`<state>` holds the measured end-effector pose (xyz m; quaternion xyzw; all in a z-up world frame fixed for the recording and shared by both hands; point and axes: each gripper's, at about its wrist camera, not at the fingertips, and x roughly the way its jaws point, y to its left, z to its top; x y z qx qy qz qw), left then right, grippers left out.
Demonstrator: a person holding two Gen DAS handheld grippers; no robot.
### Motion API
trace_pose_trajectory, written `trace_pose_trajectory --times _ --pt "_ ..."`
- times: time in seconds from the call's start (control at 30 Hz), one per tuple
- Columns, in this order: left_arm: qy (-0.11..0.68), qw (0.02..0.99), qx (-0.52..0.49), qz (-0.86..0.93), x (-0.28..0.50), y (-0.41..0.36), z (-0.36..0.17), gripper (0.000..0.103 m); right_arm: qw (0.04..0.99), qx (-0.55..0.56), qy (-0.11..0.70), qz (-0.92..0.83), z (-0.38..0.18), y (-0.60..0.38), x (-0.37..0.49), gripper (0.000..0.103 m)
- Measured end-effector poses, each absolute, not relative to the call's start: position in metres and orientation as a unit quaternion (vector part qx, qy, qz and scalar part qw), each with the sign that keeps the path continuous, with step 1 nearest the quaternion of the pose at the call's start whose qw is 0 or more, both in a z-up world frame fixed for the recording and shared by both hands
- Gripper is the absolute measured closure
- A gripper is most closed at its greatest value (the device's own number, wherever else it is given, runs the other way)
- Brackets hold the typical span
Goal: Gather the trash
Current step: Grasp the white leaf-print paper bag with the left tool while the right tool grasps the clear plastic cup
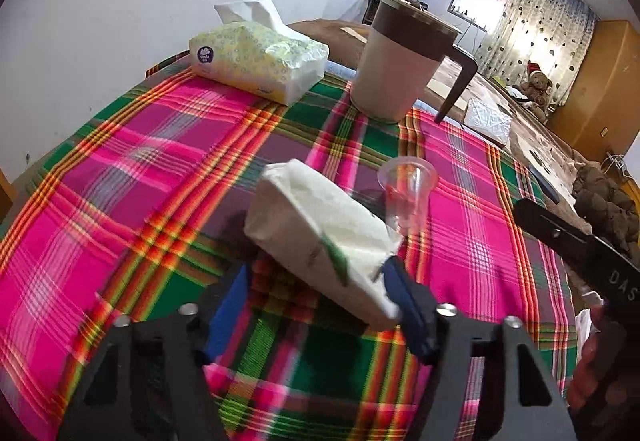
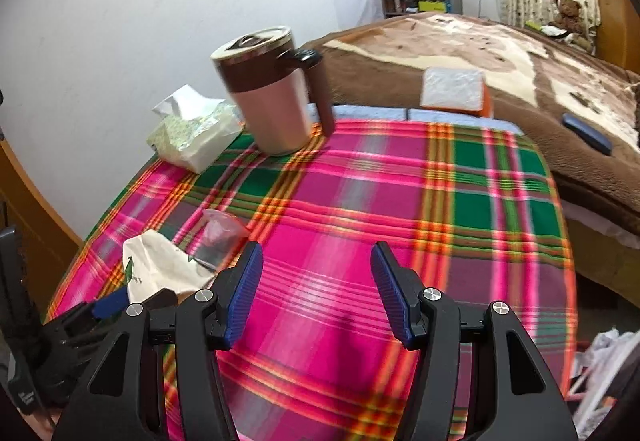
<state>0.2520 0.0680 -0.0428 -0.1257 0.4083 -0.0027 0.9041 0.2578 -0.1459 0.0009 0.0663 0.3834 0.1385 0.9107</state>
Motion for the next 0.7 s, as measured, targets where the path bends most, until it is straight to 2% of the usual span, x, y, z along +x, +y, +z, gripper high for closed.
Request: trace_pose_trajectory --times 0.13,0.7 --pt "0.412 0.902 -0.124 -0.022 0.255 0.076 -0.042 0.058 0.906 0.070 0.391 0.145 -0.002 -0.136 0.262 0.045" --pt "0.424 0.898 -0.119 -0.020 0.252 0.130 -0.038 0.058 0.884 0.070 0.423 0.185 -0.015 -0.082 0.286 0.045"
